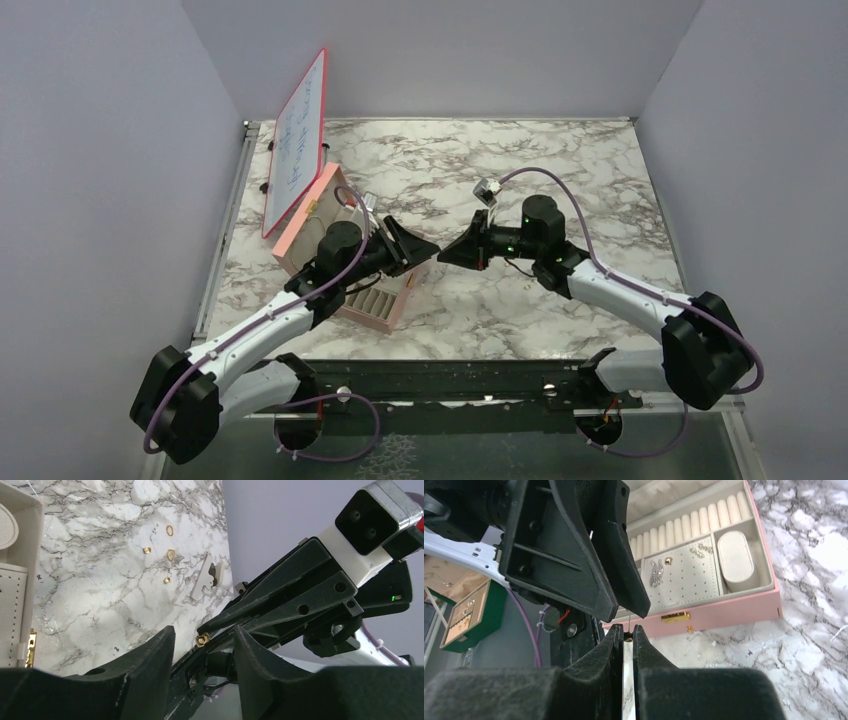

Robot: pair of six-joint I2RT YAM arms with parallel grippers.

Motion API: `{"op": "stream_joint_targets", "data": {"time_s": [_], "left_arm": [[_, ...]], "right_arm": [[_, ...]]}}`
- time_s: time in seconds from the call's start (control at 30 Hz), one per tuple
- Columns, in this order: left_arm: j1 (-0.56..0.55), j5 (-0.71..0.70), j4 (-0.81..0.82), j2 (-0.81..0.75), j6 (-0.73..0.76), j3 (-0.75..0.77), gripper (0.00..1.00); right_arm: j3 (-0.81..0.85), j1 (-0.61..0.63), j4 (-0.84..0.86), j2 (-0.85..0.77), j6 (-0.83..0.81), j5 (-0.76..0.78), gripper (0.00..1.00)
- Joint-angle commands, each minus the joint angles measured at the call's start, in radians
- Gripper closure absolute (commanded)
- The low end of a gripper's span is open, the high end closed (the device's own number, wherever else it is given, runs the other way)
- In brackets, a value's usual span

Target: Organize the mixed jewelry

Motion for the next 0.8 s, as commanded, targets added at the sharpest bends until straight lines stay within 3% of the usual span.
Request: {"op": "stream_joint_targets", "data": {"time_s": [0.0,0.27,0.7,0.77], "left_arm": [[0.005,-0.064,0.042,-0.052,-0.071,-0.041,0.55],[0.005,-0.069,0.081,-0.034,-0.105,-0.030,0.69],[0.005,-0.055,0.113,-0.006,-0.119,-0.026,0.70],[0.005,-0.052,0.115,-0.004,-0.119,-0.024,0.74]], "right_arm": [[-0.039,0.005,0.167,-0.029,0.066,-0.034,0.89],[-0.057,0.006,0.230,-0.018,0.106,-0.039,0.89],[-0.061,0.005,0.281,0.019,0.140,-0.053,0.89],[-0.062,0.005,0.277,0.019,0.140,-0.047,0.89]]}}
